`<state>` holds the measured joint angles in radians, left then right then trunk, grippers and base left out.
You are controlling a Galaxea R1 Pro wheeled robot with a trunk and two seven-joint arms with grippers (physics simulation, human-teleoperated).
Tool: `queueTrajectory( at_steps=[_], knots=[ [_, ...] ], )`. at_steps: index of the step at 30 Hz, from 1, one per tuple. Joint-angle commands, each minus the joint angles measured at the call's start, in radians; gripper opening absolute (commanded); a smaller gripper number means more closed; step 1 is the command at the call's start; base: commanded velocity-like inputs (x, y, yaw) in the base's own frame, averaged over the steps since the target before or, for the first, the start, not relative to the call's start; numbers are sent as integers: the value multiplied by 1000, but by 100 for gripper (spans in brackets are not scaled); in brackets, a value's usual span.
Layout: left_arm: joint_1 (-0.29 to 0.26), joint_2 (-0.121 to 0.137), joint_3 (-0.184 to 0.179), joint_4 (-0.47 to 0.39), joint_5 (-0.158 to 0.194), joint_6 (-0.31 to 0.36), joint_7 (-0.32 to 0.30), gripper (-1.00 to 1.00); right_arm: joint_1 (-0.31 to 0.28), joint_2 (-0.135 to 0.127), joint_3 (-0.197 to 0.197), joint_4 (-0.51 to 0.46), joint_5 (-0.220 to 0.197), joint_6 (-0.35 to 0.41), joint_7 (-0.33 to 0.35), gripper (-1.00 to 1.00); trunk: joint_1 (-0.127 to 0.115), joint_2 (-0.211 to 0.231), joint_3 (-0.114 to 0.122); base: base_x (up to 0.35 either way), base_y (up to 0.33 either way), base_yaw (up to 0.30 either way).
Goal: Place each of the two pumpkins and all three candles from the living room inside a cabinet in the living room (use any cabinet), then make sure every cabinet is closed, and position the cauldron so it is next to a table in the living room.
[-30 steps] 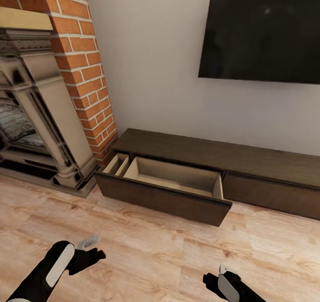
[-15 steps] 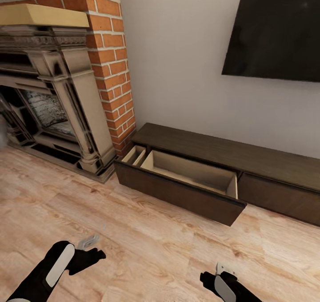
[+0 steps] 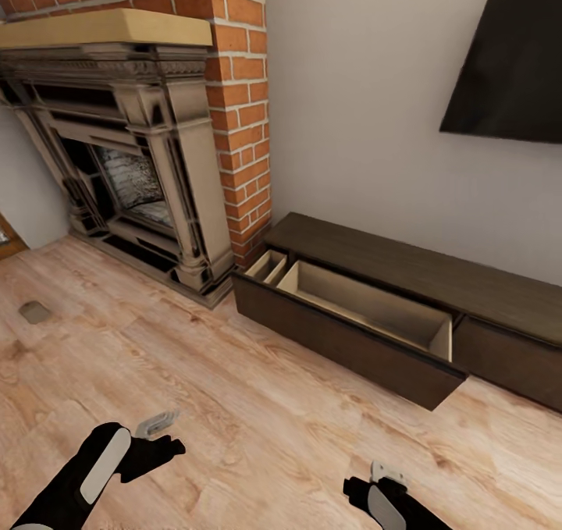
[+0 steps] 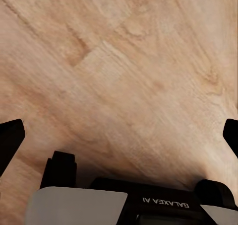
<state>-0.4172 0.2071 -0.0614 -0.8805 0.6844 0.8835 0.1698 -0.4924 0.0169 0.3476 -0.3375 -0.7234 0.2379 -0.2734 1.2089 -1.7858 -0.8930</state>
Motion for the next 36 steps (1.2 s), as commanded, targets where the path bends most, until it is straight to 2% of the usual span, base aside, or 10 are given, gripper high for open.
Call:
queueTrajectory(
  at_steps=[1, 6, 14, 36],
  knots=[
    [0, 0, 0, 0, 0, 0, 0, 100, 0, 2, 0, 0, 0, 0, -4, 100, 0, 0, 0, -1, 0, 296],
    [0, 0, 0, 0, 0, 0, -1, 100, 0, 12, 1, 0, -1, -8, -29, 100, 0, 0, 0, 0, 0, 297],
    [0, 1, 0, 0, 0, 1, -2, 100, 0, 22, 2, 0, 1, -19, -33, 100, 0, 0, 0, 0, 0, 298],
    [0, 1, 0, 0, 0, 2, -1, 100, 0, 25, 2, 0, 1, -22, -33, 100, 0, 0, 7, 0, 0, 298]
  ],
)
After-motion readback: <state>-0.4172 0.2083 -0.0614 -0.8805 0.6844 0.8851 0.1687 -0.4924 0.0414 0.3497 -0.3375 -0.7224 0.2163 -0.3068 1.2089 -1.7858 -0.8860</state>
